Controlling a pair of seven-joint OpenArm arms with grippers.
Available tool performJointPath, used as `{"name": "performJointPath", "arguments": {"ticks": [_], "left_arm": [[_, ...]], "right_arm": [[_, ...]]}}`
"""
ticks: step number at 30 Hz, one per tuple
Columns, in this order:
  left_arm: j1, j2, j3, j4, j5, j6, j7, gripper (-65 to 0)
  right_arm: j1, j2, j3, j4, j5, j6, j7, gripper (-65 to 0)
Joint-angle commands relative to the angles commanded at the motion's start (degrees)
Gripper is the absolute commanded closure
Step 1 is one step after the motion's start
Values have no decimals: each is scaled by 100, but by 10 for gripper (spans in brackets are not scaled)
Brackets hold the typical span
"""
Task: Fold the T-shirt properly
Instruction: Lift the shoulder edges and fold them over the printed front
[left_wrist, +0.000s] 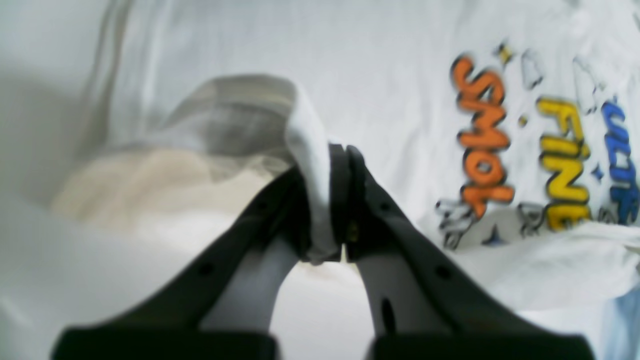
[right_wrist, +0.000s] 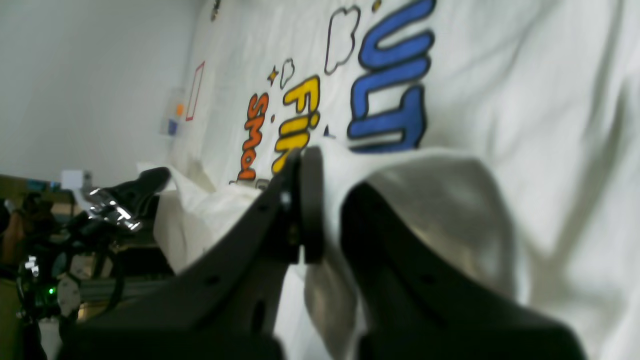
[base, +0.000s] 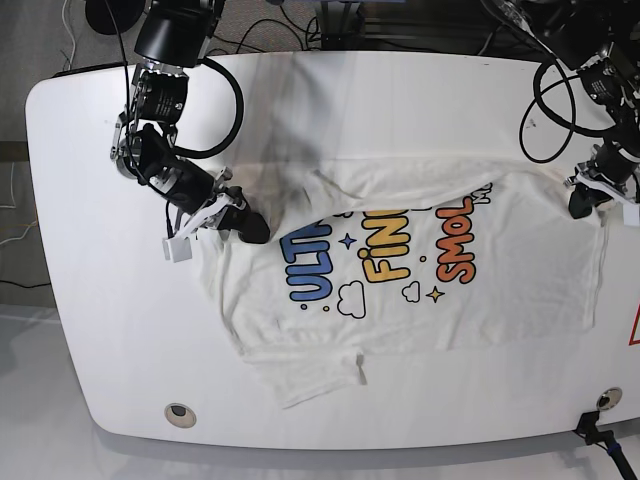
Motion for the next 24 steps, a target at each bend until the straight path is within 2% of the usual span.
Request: {"name": "performJointPath", "arguments": {"ticks": [9, 11, 15, 22, 24], "left_arm": [[-281, 0, -26, -158, 9, 514, -18, 0], [-290, -97, -26, -466, 9, 532, -97, 0], [-264, -237, -9, -1037, 9, 532, -554, 0], [-299, -369, 0, -1257, 0, 532, -580, 0], [-387, -369, 9, -1257, 0, 532, -580, 0]], "right_arm": [[615, 167, 0, -782, 0, 0, 9, 0], [677, 176, 0, -905, 0, 0, 9, 0], [747, 255, 0, -1099, 0, 0, 18, 0], [747, 343, 0, -1240, -9, 0, 44, -5], [747, 360, 0, -1240, -9, -9, 132, -53]]}}
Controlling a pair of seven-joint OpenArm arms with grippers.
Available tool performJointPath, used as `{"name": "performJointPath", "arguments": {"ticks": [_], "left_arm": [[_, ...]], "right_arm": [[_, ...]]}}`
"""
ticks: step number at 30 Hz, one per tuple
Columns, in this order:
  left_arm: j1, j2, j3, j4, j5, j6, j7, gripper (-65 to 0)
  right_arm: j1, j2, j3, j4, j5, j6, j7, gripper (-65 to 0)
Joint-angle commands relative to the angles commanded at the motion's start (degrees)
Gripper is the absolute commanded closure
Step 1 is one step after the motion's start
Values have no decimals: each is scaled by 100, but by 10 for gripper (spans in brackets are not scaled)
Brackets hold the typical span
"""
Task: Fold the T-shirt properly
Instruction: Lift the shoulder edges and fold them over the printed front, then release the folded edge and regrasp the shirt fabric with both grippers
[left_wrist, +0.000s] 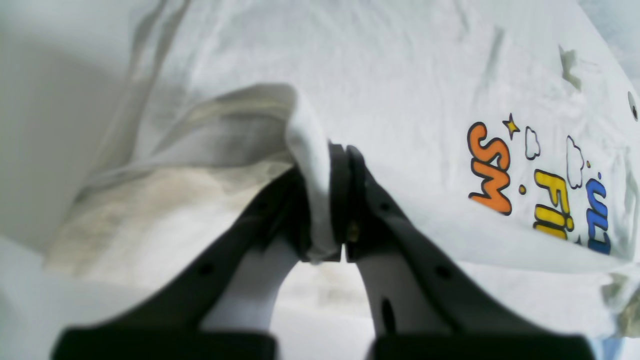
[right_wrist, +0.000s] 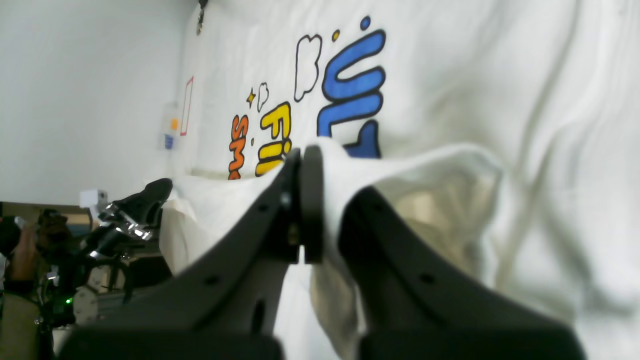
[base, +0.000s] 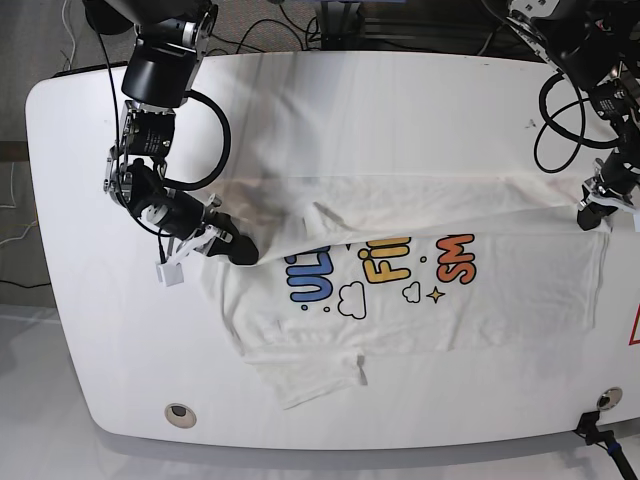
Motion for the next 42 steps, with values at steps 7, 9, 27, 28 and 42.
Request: {"name": "performJointPath", "arguments": {"ticks": [7, 9, 27, 28, 42], "left_arm": [[-53, -202, 554, 0, 0, -9, 0, 0], [-53, -211, 615, 0, 0, -9, 0, -118], [958, -519, 914, 1468, 1002, -35, -923, -650], [1081, -519, 958, 1644, 1002, -35, -1029, -650], [1969, -492, 985, 1960, 1749, -44, -2549, -650]], "right_arm": [[0, 281, -18, 26, -123, 0, -9, -388], [0, 290, -18, 44, -281, 0, -18, -456], [-774, 782, -826, 2505, -2145, 0, 9, -458], [-870, 774, -826, 2629, -2374, 0, 53, -458], [-1565, 457, -976, 2593, -4132, 62, 1116, -459]]}}
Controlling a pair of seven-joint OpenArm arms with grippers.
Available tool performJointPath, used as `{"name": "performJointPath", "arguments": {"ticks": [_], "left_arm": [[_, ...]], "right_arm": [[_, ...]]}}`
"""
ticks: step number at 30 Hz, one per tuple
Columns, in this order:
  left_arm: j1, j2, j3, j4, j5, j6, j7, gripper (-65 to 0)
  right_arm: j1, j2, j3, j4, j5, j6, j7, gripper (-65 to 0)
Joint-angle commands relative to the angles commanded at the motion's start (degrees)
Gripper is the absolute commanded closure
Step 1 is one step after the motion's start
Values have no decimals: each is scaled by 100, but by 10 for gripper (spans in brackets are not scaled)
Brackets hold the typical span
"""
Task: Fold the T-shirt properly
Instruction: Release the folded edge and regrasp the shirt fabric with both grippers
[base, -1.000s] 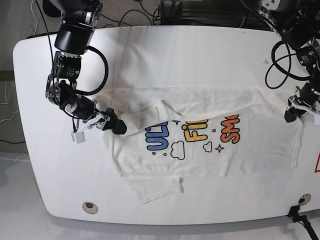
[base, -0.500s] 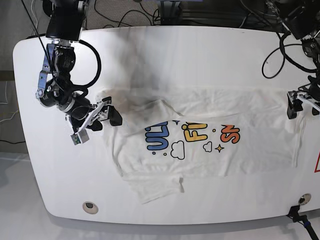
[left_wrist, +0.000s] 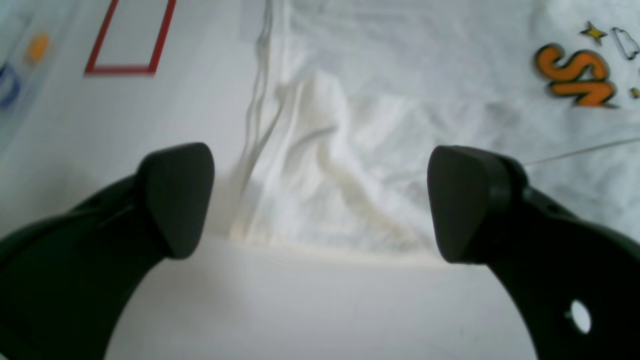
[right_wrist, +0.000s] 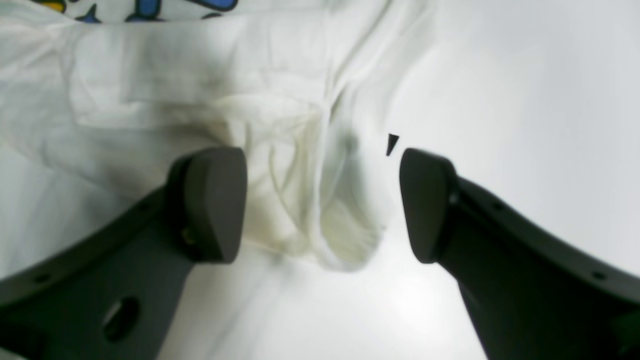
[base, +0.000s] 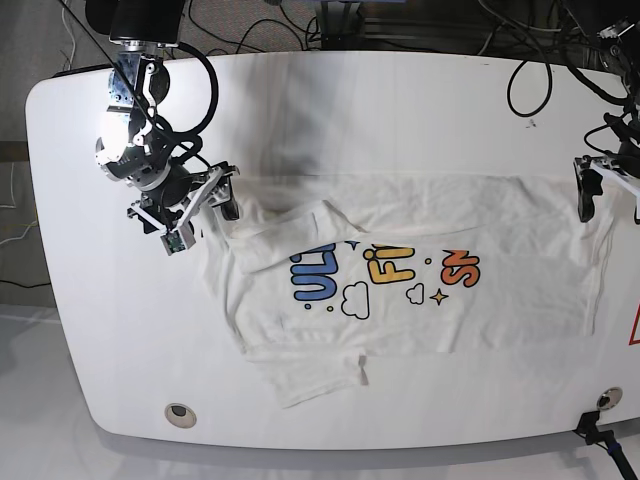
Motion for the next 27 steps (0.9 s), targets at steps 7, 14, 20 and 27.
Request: {"name": "performJointPath", "arguments": {"ticks": [7, 14, 20, 27], "left_arm": [[123, 0, 0, 9, -26, 0, -9, -650], [132, 9, 176, 9, -9, 0, 0, -650], [123, 9, 193, 0, 0, 9, 9, -650], [114, 9, 193, -9, 0, 18, 9, -650]], "right_arm": [[-26, 0, 9, -686, -26, 237, 325, -459], [-18, 53, 9, -1257, -26, 237, 853, -459], [-18, 53, 0, -1275, -26, 237, 879, -311], [-35, 53, 9, -1275, -26, 237, 879, -122]]}}
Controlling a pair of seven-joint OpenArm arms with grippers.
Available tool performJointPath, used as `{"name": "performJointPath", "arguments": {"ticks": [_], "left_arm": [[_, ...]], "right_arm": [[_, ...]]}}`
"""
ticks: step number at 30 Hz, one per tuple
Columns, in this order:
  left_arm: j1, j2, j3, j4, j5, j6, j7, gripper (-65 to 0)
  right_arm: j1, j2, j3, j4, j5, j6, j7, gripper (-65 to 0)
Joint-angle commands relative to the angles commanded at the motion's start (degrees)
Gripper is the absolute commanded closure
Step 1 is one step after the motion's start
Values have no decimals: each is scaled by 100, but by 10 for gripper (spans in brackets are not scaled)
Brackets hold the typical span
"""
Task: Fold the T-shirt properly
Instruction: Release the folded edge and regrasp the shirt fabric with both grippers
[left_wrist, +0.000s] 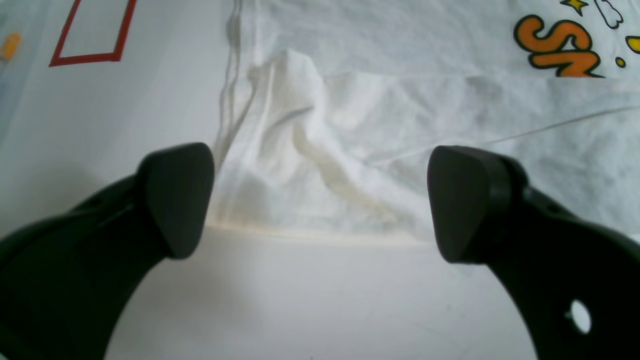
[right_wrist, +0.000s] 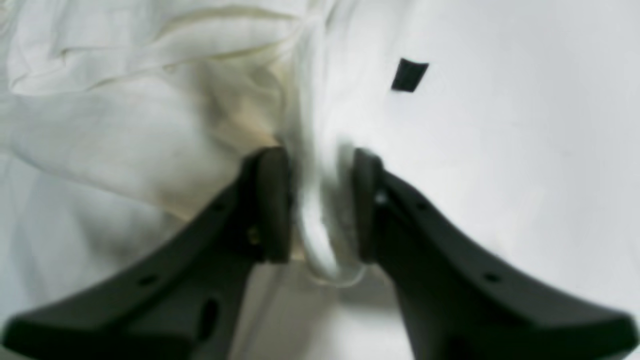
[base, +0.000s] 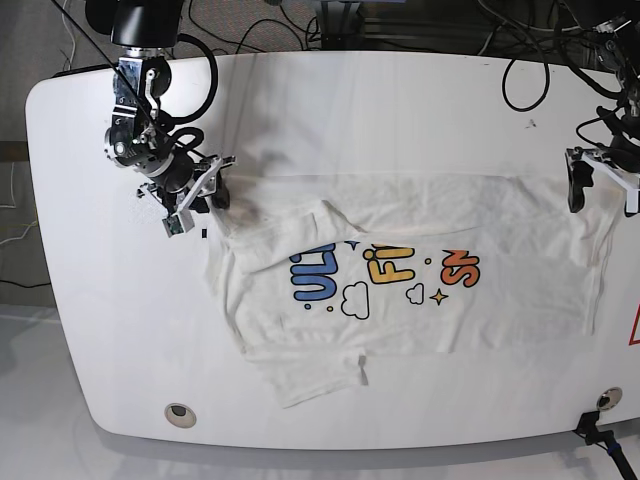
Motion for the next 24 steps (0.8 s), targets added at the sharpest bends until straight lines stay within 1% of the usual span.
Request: {"name": "performJointPath", "arguments": {"ticks": [3, 4, 7, 9, 11, 15, 17, 19, 22, 23, 24], "left_arm": [[-9, 0, 0, -9, 9, 18, 0, -650], [-9, 0, 0, -9, 9, 18, 0, -650], [-18, 9, 0, -35, 9, 26, 0, -650], [-97, 97, -18, -229, 9, 26, 0, -650], [-308, 114, -35, -484, 35, 26, 0, -650], [-545, 123, -35, -932, 536, 26, -26, -650], [-686, 237, -88, -1081, 607, 26, -35, -650], [-747, 255, -316, -1099, 633, 26, -26, -650], [-774, 448, -413, -1073, 993, 26, -26, -650], [-782, 501, -413, -1064, 1108, 123, -35, -650], [-782, 536, -457, -1055, 1178, 352, -35, -650]], "right_arm": [[-53, 0, 0, 0, 0, 0, 0, -9], [-53, 0, 0, 0, 0, 0, 0, 0], [-62, 0, 0, 0, 0, 0, 0, 0], [-70, 0, 0, 0, 0, 0, 0, 0], [-105, 0, 0, 0, 0, 0, 0, 0], [-176, 0, 0, 0, 0, 0, 0, 0], [-185, 0, 0, 0, 0, 0, 0, 0], [-193, 0, 0, 0, 0, 0, 0, 0], [-193, 0, 0, 0, 0, 0, -9, 0], [-193, 0, 0, 0, 0, 0, -9, 0], [-193, 0, 0, 0, 0, 0, -9, 0]]}}
